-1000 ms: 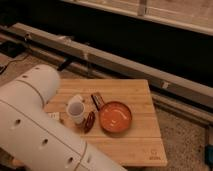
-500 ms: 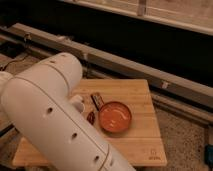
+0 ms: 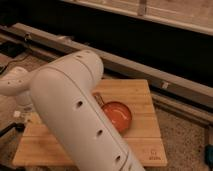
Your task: Stand the bottle upright
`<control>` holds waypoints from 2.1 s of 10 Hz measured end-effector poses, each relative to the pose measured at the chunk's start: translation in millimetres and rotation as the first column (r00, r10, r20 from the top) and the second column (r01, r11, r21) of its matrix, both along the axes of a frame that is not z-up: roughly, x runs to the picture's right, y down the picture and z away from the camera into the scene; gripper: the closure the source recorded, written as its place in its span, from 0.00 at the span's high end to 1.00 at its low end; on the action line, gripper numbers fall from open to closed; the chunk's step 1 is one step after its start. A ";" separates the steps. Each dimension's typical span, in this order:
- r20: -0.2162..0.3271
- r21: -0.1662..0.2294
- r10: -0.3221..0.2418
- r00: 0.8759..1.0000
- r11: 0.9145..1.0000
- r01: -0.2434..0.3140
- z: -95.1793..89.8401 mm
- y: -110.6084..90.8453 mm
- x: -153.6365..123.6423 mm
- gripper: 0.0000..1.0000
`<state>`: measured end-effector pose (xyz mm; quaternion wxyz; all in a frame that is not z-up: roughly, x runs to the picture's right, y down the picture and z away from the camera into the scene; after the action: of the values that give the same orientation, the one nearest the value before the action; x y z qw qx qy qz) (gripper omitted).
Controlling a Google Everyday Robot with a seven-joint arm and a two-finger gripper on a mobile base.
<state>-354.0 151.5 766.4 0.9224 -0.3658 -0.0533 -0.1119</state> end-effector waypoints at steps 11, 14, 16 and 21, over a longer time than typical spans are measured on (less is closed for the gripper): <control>0.138 -0.075 0.381 0.914 0.925 -0.373 -26.8 -73.4 120.4 0.00; 0.164 -0.109 0.444 0.881 0.896 -0.431 -17.3 -102.3 152.5 0.00; 0.179 -0.122 0.442 0.879 0.897 -0.426 -18.0 -103.3 152.4 0.00; 0.225 -0.176 0.484 0.846 0.874 -0.453 -46.4 -70.5 140.5 0.00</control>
<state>-213.5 81.0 720.0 0.8835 -0.3765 -0.2689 0.0729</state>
